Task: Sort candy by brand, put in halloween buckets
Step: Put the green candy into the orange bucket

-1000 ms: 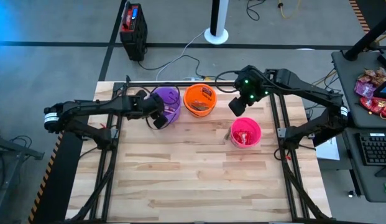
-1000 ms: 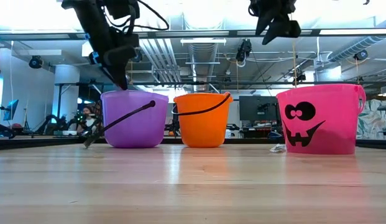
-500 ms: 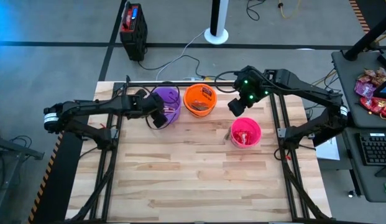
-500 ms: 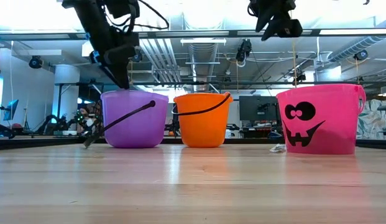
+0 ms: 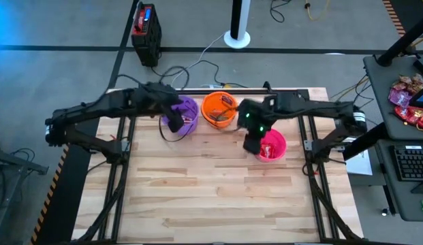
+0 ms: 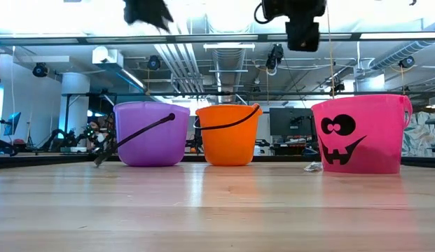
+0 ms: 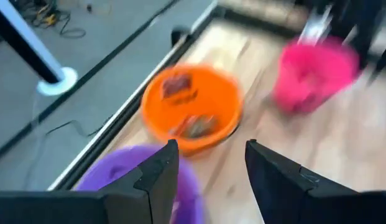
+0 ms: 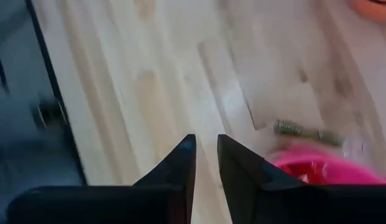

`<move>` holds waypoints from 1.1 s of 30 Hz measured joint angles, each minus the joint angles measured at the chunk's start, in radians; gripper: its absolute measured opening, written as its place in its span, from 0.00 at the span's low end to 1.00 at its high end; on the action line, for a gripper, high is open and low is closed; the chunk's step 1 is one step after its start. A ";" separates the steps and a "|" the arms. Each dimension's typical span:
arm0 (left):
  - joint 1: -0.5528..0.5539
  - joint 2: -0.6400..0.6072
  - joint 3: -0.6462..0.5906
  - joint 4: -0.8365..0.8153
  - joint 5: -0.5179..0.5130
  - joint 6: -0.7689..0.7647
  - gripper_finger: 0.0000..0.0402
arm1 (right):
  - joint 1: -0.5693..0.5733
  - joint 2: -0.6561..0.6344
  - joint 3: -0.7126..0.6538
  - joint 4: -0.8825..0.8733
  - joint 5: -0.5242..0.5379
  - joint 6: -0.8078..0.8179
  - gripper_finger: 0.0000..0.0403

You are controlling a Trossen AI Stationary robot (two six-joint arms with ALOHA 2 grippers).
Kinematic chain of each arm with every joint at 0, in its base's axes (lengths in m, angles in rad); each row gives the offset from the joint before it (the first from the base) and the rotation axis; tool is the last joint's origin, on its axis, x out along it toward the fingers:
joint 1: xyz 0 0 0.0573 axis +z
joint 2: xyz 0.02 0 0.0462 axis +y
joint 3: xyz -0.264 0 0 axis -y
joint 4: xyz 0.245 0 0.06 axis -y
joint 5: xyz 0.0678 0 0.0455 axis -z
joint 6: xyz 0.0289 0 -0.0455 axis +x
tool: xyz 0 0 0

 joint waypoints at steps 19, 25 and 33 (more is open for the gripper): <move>-0.227 -0.004 0.550 -0.155 -0.107 -0.134 0.42 | 0.188 0.321 0.019 -0.005 0.312 -0.636 0.35; -0.227 -0.002 0.524 -0.190 -0.116 -0.127 0.42 | 0.189 0.414 0.019 -0.014 0.376 -0.666 0.44; -0.227 -0.003 0.498 -0.199 -0.131 -0.123 0.42 | 0.193 0.529 0.019 -0.050 0.454 -0.683 0.45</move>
